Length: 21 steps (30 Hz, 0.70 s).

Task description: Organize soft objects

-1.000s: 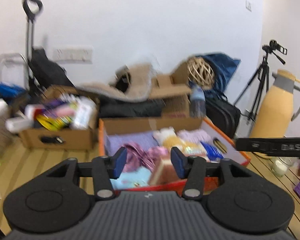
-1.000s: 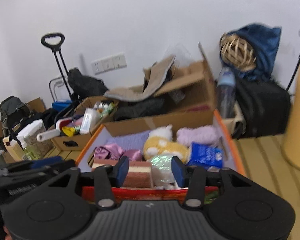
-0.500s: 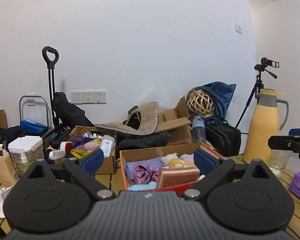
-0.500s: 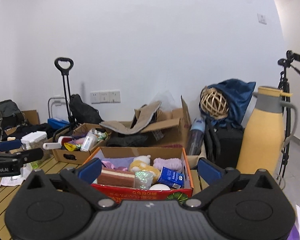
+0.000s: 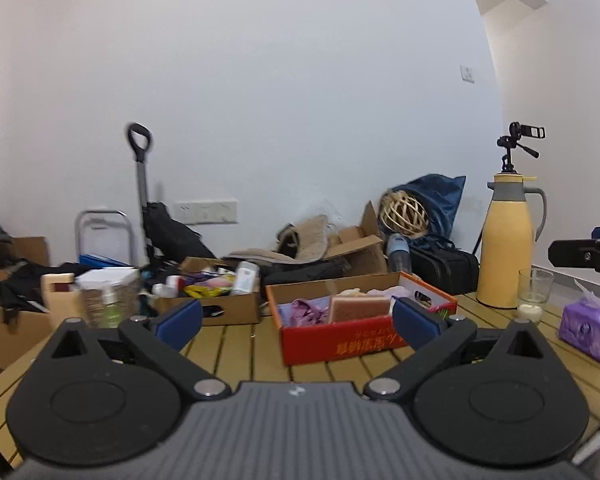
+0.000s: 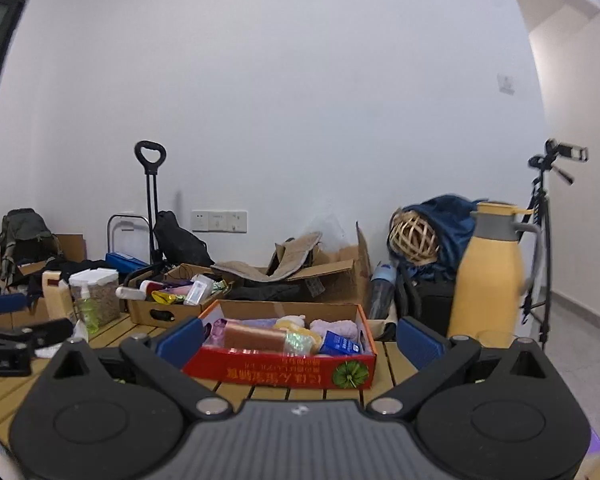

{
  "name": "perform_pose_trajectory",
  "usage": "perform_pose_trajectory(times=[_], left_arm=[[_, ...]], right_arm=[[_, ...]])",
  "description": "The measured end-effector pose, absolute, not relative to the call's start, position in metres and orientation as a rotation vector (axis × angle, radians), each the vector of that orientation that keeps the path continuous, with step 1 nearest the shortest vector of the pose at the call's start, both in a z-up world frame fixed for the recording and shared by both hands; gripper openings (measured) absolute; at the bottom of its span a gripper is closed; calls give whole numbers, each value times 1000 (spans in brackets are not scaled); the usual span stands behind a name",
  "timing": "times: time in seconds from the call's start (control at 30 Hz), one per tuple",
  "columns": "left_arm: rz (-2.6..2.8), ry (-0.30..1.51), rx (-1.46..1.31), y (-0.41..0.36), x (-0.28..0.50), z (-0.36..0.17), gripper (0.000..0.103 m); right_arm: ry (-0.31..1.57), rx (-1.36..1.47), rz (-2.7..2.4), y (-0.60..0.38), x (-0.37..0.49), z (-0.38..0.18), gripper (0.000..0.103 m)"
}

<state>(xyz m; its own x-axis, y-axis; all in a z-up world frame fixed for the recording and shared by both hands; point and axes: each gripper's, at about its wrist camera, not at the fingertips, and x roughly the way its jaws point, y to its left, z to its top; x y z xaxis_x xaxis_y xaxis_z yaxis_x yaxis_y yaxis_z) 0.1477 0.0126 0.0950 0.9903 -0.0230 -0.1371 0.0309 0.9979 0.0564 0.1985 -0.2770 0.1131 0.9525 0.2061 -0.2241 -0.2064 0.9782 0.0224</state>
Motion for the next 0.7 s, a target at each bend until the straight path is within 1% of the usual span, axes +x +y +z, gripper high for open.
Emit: perform_pose_trajectory(times=[0.23,0.33,0.47,0.7], left_arm=[[64,130,11,28,56,65,103],[77,132,16,31,24,58,103],[74,123,18,28,-6,54,103],[43,89,22,20,-20,58,103]], right_arm=[[243,14,212,-262,105,75,103],[253,62,193,-257,61,57,103],[281,50,217,-248,14,36,103],[267,64,227,-248,-1,35,103]])
